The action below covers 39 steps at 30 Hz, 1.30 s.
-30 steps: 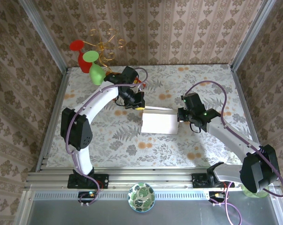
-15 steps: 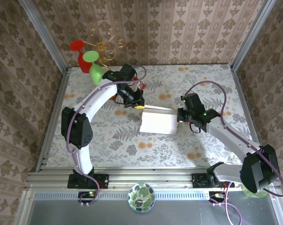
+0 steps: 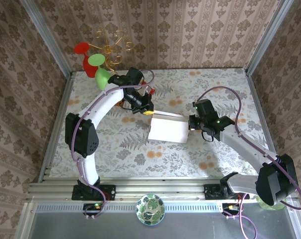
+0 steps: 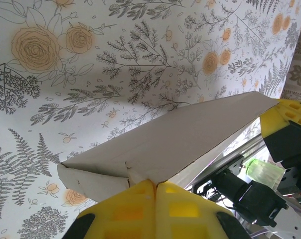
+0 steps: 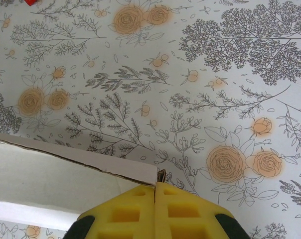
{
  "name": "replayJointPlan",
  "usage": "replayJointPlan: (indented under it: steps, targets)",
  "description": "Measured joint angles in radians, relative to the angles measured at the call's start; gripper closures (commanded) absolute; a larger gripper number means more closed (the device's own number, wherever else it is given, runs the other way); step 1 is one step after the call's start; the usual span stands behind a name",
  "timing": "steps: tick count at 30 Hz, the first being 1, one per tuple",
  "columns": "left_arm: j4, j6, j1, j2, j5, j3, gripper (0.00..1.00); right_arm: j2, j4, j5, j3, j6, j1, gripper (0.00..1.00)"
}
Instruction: Fold the paper box
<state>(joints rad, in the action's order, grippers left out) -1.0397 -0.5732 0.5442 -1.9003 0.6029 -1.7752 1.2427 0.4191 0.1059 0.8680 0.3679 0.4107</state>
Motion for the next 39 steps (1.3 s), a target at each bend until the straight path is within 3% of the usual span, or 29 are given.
replayJointPlan:
  steps: [39]
  targets:
    - [0.077, -0.025, -0.017, 0.003, 0.063, 0.078, 1.0, -0.014, -0.008, 0.008, -0.018, 0.004, 0.0, 1.0]
